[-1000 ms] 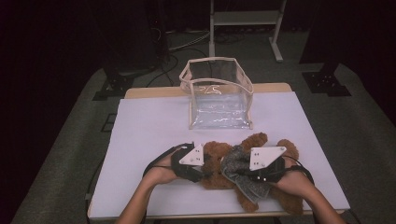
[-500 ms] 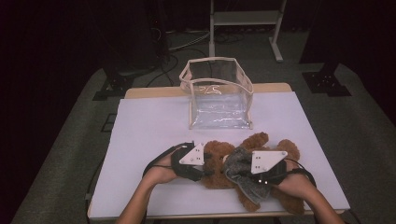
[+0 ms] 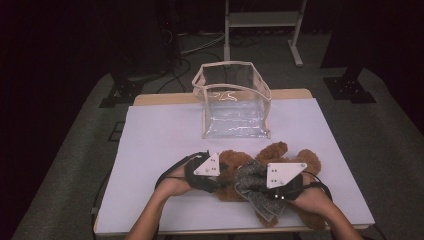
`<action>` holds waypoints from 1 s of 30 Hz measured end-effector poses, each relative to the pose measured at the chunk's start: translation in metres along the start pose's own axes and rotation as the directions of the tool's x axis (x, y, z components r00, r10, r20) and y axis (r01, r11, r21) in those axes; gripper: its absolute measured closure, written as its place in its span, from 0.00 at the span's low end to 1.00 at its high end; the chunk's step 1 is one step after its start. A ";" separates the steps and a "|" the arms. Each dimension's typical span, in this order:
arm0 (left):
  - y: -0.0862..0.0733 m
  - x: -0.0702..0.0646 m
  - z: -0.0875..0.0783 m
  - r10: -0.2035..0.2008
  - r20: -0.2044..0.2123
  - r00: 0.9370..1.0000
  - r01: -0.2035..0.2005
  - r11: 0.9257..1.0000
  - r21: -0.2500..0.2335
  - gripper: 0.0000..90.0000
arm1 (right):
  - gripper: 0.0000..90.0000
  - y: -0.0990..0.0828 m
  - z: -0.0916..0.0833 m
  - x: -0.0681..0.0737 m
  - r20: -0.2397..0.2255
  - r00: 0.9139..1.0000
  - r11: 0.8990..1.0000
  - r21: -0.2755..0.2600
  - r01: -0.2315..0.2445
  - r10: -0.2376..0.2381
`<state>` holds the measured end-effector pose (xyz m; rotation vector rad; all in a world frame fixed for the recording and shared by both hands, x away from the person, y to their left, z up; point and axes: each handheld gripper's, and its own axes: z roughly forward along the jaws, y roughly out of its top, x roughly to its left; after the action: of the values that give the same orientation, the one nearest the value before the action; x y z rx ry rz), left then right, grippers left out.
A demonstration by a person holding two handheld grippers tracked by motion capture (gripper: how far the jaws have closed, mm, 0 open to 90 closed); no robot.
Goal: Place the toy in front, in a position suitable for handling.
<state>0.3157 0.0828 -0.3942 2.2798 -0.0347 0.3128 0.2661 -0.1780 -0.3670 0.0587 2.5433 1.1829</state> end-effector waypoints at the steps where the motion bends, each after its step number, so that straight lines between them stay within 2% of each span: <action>1: -0.001 0.001 -0.003 -0.001 0.003 1.000 0.001 1.000 -0.006 0.55 | 0.80 -0.005 -0.003 -0.002 0.005 1.000 1.000 0.017 -0.005 0.005; 5: -0.002 0.003 -0.007 -0.005 0.005 1.000 0.005 1.000 -0.017 0.55 | 0.80 -0.003 -0.006 0.000 0.007 1.000 1.000 0.025 0.000 0.000; 9: -0.002 0.004 -0.015 -0.005 -0.004 1.000 0.005 1.000 -0.025 0.54 | 0.79 0.013 -0.002 0.005 -0.003 0.999 0.998 0.020 0.053 -0.053; 10: -0.002 0.005 -0.017 -0.007 -0.008 1.000 0.007 0.999 -0.031 0.54 | 0.79 0.013 -0.002 0.005 -0.003 0.999 0.998 0.020 0.053 -0.053; 13: -0.004 0.007 -0.025 -0.015 -0.026 1.000 0.014 0.999 -0.042 0.53 | 0.79 0.031 0.009 0.008 -0.016 0.997 0.997 0.013 0.081 -0.081; 15: -0.006 0.008 -0.032 -0.026 -0.036 0.999 0.024 0.999 -0.048 0.53 | 0.79 0.035 0.012 0.008 -0.020 0.996 0.996 0.013 0.088 -0.088; 16: -0.007 0.008 -0.035 -0.028 -0.043 0.999 0.025 0.998 -0.055 0.53 | 0.79 0.040 0.020 0.008 -0.028 0.994 0.994 0.016 0.110 -0.110; 20: -0.011 0.011 -0.048 -0.052 -0.066 0.996 0.047 0.996 -0.078 0.52 | 0.79 0.037 0.032 0.008 -0.042 0.992 0.991 0.050 0.120 -0.118; 21: -0.012 0.011 -0.049 -0.057 -0.069 0.996 0.051 0.995 -0.084 0.51 | 0.79 0.030 0.032 0.006 -0.055 0.994 0.995 0.035 0.093 -0.091; 23: -0.014 0.011 -0.050 -0.062 -0.072 0.995 0.056 0.995 -0.079 0.50 | 0.79 0.027 0.029 0.004 -0.058 0.995 0.997 0.024 0.079 -0.078; 24: -0.014 0.011 -0.050 -0.066 -0.068 0.995 0.060 0.995 -0.079 0.49 | 0.79 0.022 0.022 0.004 -0.055 0.997 0.998 0.015 0.060 -0.059; 26: -0.015 0.012 -0.050 -0.065 -0.068 0.996 0.060 0.995 -0.073 0.49 | 0.79 0.020 0.016 0.005 -0.055 0.997 0.998 0.010 0.055 -0.054; 27: -0.014 0.012 -0.050 -0.064 -0.068 0.996 0.059 0.995 -0.075 0.49 | 0.79 0.021 0.014 0.007 -0.054 0.997 0.998 0.014 0.058 -0.057; 30: -0.014 0.012 -0.052 -0.064 -0.067 0.996 0.059 0.995 -0.078 0.49 | 0.79 0.031 0.019 0.012 -0.051 0.992 0.992 0.048 0.115 -0.112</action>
<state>0.3182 0.1313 -0.3683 2.1885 0.0584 0.3518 0.2581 -0.1412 -0.3583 -0.1024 2.5806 1.0889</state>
